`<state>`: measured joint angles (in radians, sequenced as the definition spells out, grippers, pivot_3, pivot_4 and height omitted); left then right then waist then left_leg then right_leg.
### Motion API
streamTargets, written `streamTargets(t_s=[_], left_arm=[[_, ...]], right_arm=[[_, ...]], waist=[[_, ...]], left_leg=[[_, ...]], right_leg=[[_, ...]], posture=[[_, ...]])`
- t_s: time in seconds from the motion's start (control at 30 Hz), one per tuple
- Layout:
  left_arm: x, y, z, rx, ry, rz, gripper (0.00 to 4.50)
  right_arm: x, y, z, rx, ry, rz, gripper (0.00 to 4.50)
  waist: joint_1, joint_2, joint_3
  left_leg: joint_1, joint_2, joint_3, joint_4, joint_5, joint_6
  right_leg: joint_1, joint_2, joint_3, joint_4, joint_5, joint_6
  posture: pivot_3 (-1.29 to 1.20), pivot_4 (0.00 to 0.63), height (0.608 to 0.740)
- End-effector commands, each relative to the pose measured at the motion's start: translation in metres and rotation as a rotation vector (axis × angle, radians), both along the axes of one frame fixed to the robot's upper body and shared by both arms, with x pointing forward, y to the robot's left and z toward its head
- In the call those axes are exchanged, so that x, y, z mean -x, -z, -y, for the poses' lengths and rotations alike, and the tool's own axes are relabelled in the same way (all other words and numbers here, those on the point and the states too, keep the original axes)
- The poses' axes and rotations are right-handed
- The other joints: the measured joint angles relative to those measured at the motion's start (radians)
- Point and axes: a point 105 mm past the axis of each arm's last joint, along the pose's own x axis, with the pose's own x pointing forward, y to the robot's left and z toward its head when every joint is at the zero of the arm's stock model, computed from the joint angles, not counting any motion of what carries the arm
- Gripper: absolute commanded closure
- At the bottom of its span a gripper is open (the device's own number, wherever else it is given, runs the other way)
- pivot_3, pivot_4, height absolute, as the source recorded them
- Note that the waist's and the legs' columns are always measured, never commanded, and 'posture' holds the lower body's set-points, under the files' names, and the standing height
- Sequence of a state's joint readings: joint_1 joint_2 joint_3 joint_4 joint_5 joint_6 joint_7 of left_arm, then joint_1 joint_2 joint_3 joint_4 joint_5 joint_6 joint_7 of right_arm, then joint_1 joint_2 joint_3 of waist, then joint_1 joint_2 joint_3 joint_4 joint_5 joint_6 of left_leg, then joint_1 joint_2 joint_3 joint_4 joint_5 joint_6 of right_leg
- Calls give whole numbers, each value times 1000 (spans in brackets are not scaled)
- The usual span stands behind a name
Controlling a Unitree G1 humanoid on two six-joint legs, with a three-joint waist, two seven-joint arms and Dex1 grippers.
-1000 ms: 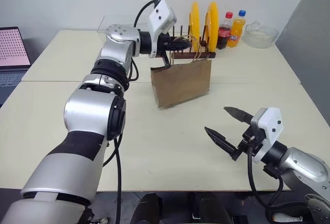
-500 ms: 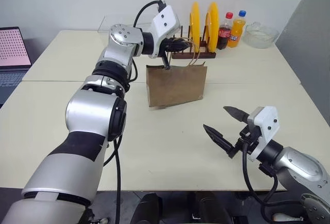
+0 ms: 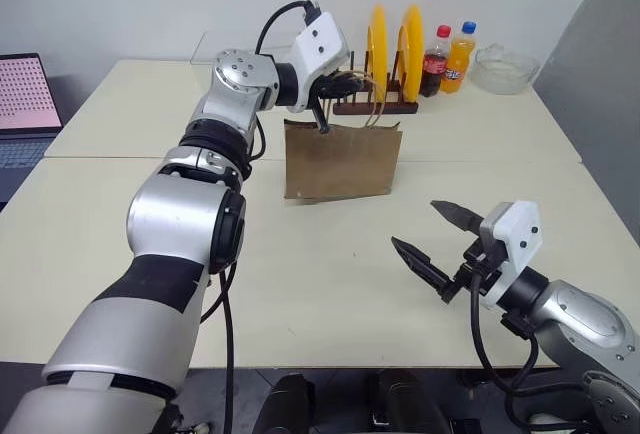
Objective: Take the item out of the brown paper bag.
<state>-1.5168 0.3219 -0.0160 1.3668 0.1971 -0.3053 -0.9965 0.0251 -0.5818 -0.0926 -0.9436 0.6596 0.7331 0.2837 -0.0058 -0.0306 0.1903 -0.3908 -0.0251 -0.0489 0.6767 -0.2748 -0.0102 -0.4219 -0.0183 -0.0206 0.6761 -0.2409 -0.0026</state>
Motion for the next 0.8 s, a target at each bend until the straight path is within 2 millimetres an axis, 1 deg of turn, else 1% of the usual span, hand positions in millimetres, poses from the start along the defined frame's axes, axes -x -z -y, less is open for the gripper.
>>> streamTargets(t_s=[0.03, 0.07, 0.1, 0.17, 0.37, 0.5, 0.53, 0.67, 0.8], left_arm=[[0, -14, -6, -11, -13, 71, 4481], [-1, -13, -7, -16, -21, 72, 4094], [-1, -12, -8, -26, -28, 75, 3919], [-3, -12, -11, -46, -44, 96, 3303], [-5, -23, -13, -30, -79, 140, 1375], [-2, -18, -18, -15, -42, 90, 91], [-1, -17, -19, -10, -34, 79, 38], [7, -10, -35, 69, 31, -72, 38], [12, 2, -60, 102, 35, -144, 38]], right_arm=[[7, -11, -7, -11, -40, 54, 0], [7, -11, -8, -11, -41, 53, 0], [7, -11, -8, -12, -42, 53, 0], [7, -11, -8, -12, -46, 52, 0], [6, -11, -9, -8, -56, 54, 0], [6, -11, -11, 1, -72, 51, 0], [6, -10, -11, 3, -73, 50, 0], [5, -8, -12, 17, -84, 46, 0], [0, -5, -13, 53, -95, 47, 0]], waist=[[0, 0, 0], [0, 0, 0], [0, 0, 0], [0, 0, 0], [0, 0, 0], [0, 0, 0], [0, 0, 0], [-5, 0, 0], [-12, 0, 0]], left_leg=[[0, 0, 0, 0, 0, 0], [0, 0, 0, 0, 0, 0], [0, 0, 0, 0, 0, 0], [0, 0, 0, 0, 0, 0], [1, 0, 0, 0, 0, 0], [1, 0, 1, 1, 0, 0], [1, 0, 1, 1, 0, 0], [1, 0, 1, 1, 0, 0], [2, 0, 1, 1, 0, 0]], right_leg=[[0, 0, 0, 0, 0, 0], [0, 0, 0, 0, 0, 0], [0, 0, 0, 1, 0, 0], [0, 0, 0, 1, 0, 0], [0, 0, 0, 1, 0, 0], [0, 0, 0, 2, 0, 0], [0, 0, 0, 2, 0, 0], [0, 0, 1, 2, 0, 0], [0, 0, 1, 3, 0, 0]], posture=[[0, 150, 740], [0, 150, 740], [0, 150, 740], [0, 150, 740], [0, 150, 740], [0, 150, 740], [0, 150, 740], [0, 150, 740], [0, 150, 740]])
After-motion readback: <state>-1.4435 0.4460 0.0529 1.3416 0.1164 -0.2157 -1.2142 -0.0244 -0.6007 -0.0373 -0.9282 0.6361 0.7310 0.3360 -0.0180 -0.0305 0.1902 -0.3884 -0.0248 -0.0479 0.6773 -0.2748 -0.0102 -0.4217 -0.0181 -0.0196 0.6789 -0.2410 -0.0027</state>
